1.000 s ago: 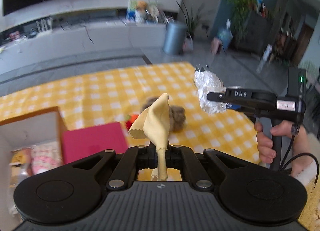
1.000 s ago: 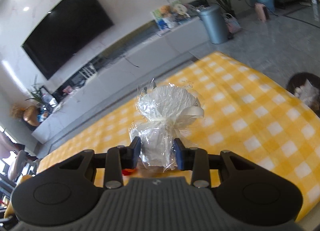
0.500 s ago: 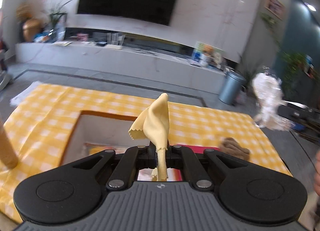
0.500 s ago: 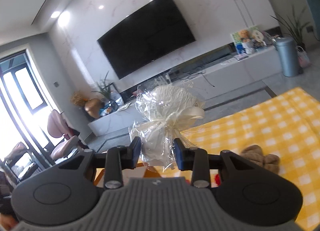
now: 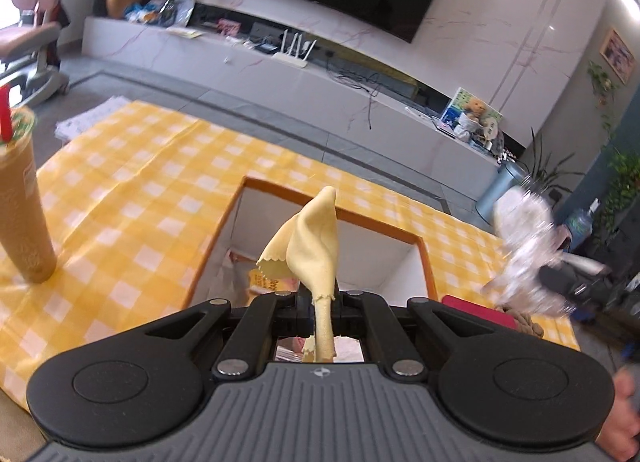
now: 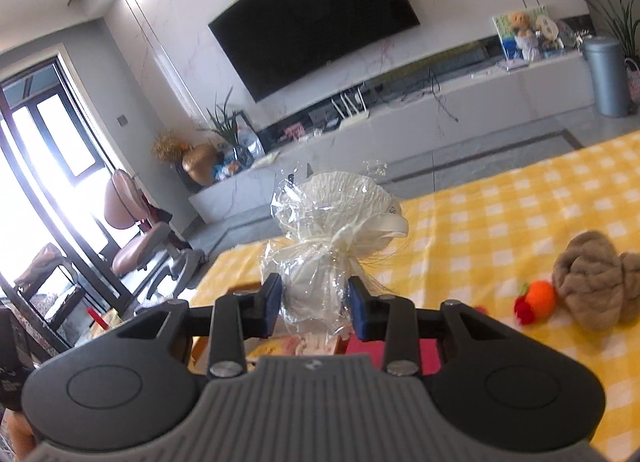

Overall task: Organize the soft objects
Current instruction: 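Carry the plastic bag and yellow cloth over the orange box with both grippers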

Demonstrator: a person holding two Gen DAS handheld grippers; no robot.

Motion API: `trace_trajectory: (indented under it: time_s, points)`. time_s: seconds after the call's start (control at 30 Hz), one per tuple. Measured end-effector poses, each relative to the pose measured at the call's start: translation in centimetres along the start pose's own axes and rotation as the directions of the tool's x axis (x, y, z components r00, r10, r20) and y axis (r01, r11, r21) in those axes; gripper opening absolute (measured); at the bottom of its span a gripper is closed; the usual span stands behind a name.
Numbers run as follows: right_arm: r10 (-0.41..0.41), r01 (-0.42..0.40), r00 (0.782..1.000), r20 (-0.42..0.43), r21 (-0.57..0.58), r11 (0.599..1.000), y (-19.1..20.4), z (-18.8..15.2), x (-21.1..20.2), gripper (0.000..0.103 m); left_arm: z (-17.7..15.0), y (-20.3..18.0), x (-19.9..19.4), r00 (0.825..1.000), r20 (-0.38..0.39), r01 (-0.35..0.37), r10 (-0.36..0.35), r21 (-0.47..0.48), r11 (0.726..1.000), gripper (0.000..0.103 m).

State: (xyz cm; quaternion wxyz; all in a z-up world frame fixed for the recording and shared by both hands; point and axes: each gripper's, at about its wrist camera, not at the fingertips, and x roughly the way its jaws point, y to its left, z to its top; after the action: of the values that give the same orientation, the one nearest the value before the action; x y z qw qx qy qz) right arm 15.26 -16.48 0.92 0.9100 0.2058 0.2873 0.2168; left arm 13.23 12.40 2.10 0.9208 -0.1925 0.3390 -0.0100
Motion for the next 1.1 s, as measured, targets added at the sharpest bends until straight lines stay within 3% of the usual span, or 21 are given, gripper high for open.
trace_trajectory:
  time_s: [0.1, 0.3, 0.4, 0.5, 0.6, 0.67, 0.73, 0.83, 0.87, 0.93, 0.97, 1.07, 1.1]
  points:
    - [-0.013, 0.013, 0.999, -0.043, -0.01, 1.0, 0.7, -1.0, 2.0, 0.035, 0.2, 0.5, -0.1, 1.0, -0.005, 0.013, -0.013, -0.029, 1.0, 0.004]
    - [0.027, -0.038, 0.996, -0.09, -0.121, 0.992, 4.7, -2.6, 3.7, 0.035, 0.2, 0.9, 0.1, 1.0, -0.022, 0.014, -0.015, -0.041, 0.999, 0.004]
    - [-0.017, -0.007, 0.991, -0.131, -0.182, 0.983, 6.1, -3.7, 4.9, 0.035, 0.1, 1.1, 0.2, 0.999, -0.032, 0.022, -0.024, -0.054, 0.998, 0.004]
    - [-0.138, 0.086, 0.977, -0.161, -0.295, 0.952, 7.2, -5.2, 6.5, 0.035, 0.2, 1.1, 0.0, 0.999, -0.028, 0.027, -0.029, -0.057, 0.998, 0.004]
    - [-0.293, 0.168, 0.937, -0.189, -0.492, 0.854, 9.0, -7.6, 8.6, 0.035, 0.3, 1.1, -0.3, 0.999, -0.026, 0.026, -0.027, -0.062, 0.998, 0.004]
    - [-0.372, 0.204, 0.9, -0.227, -0.533, 0.821, 9.2, -8.7, 9.9, 0.034, 0.5, 1.0, -1.0, 1.0, -0.005, 0.028, -0.028, -0.059, 0.998, 0.004]
    - [-0.447, 0.267, 0.872, -0.201, -0.571, 0.777, 9.3, -9.6, 10.9, 0.033, 0.7, 0.9, -1.9, 0.999, 0.023, 0.03, -0.029, -0.044, 0.999, 0.004]
    - [-0.553, 0.345, 0.822, -0.137, -0.653, 0.675, 10.2, -10.7, 12.3, 0.033, 1.0, 0.8, -2.7, 0.998, 0.056, 0.015, -0.013, -0.03, 0.999, 0.004]
    - [-0.582, 0.352, 0.801, -0.14, -0.676, 0.647, 10.4, -11.0, 13.1, 0.033, 1.0, 0.8, -2.8, 0.998, 0.058, 0.011, -0.01, -0.029, 1.0, 0.004]
    - [-0.611, 0.326, 0.769, -0.188, -0.707, 0.628, 10.6, -11.5, 14.6, 0.033, 1.0, 1.2, -2.7, 0.999, 0.05, 0.022, -0.02, -0.036, 0.999, 0.004]
    - [-0.599, 0.322, 0.775, -0.202, -0.69, 0.648, 10.9, -11.2, 14.9, 0.033, 1.0, 1.4, -2.5, 0.999, 0.043, 0.031, -0.029, -0.045, 0.998, 0.004]
    - [-0.467, 0.217, 0.804, -0.368, -0.549, 0.807, 9.8, -10.1, 15.5, 0.033, 1.1, 2.0, -2.2, 0.999, 0.034, 0.041, -0.038, -0.065, 0.997, 0.004]
    - [-0.449, 0.214, 0.809, -0.379, -0.522, 0.826, 9.5, -9.9, 15.7, 0.033, 1.1, 2.2, -2.2, 0.999, 0.034, 0.04, -0.038, -0.067, 0.997, 0.004]
